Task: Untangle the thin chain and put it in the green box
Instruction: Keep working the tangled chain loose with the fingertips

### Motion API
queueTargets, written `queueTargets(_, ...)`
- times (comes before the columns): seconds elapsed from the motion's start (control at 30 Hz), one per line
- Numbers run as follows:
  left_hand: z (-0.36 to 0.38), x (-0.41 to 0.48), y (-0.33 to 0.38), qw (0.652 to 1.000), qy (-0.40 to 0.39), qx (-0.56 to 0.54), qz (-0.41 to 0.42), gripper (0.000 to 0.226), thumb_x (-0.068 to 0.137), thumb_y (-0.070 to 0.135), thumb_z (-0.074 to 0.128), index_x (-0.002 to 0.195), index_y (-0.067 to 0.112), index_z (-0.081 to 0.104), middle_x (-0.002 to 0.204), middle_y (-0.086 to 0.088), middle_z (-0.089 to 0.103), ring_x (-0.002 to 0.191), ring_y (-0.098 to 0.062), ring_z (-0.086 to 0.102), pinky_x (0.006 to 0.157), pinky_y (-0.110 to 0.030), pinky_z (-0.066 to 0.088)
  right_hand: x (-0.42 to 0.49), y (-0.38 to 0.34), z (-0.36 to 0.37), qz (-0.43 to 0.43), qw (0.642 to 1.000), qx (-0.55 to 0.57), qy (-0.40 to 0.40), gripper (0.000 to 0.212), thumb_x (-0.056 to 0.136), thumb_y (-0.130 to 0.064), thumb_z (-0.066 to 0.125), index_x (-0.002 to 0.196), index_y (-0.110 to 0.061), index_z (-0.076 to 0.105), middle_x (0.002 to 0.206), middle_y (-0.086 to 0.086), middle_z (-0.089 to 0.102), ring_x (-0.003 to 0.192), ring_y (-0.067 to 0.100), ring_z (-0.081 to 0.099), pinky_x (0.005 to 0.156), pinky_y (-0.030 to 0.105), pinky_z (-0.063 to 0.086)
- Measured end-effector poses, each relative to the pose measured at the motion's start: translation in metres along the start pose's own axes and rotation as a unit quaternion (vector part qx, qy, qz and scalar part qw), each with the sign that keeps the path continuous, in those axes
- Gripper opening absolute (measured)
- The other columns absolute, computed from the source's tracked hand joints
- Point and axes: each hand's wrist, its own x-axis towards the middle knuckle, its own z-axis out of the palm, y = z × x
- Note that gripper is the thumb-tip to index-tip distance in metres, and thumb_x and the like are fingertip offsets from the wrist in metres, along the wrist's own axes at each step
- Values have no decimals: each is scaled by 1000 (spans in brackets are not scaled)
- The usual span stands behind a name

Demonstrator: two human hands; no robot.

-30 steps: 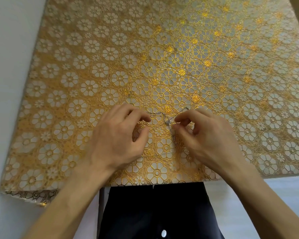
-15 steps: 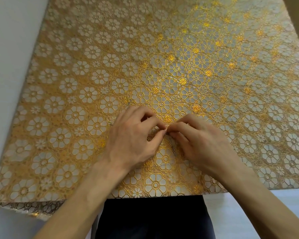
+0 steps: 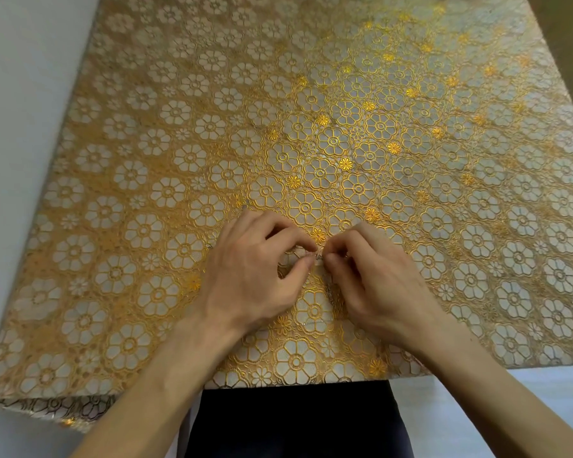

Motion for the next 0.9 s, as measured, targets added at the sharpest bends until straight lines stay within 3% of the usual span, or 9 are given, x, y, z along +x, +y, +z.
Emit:
queueTargets(0.17, 3, -1, 4, 1000, 6, -19, 11, 19, 82, 45, 72, 96, 33, 76, 104, 11, 64, 99, -14, 57, 86, -34, 43, 0, -1, -3, 34, 998, 51, -17, 14, 99, -30, 49, 100, -20, 59, 95, -6, 55, 85, 14, 50, 74, 24, 34)
queueTargets(0.43, 7, -2, 7, 995, 34, -90, -8, 13, 86, 40, 72, 89, 28, 76, 101, 10, 65, 95, -15, 60, 83, -42, 47, -1, -3, -7, 67, 991, 112, -30, 13, 101, -31, 45, 99, -22, 53, 93, -10, 51, 82, 9, 49, 74, 27, 38)
queueTargets(0.6, 5, -3, 8, 990, 37, -130, -29, 12, 85, 40, 70, 87, 30, 76, 100, 11, 65, 91, -14, 61, 84, -41, 48, -2, -4, -7, 92, 987, 131, -21, 11, 101, -34, 43, 100, -25, 50, 91, -14, 49, 82, -1, 48, 70, 19, 31)
queueTargets(0.77, 3, -3, 10, 984, 35, -166, -54, 12, 84, 39, 70, 87, 30, 76, 99, 9, 67, 98, -13, 63, 85, -42, 50, -3, -8, -7, 93, 988, 126, -3, 14, 101, -31, 43, 100, -20, 52, 90, -8, 52, 78, 6, 45, 71, 21, 32)
queueTargets(0.9, 1, -2, 12, 981, 31, -180, -63, 6, 83, 41, 68, 85, 37, 71, 99, 10, 67, 98, -11, 63, 87, -42, 50, -2, -10, -7, 114, 982, 147, -10, 16, 100, -34, 42, 97, -22, 52, 83, -13, 49, 73, 4, 47, 67, 17, 30)
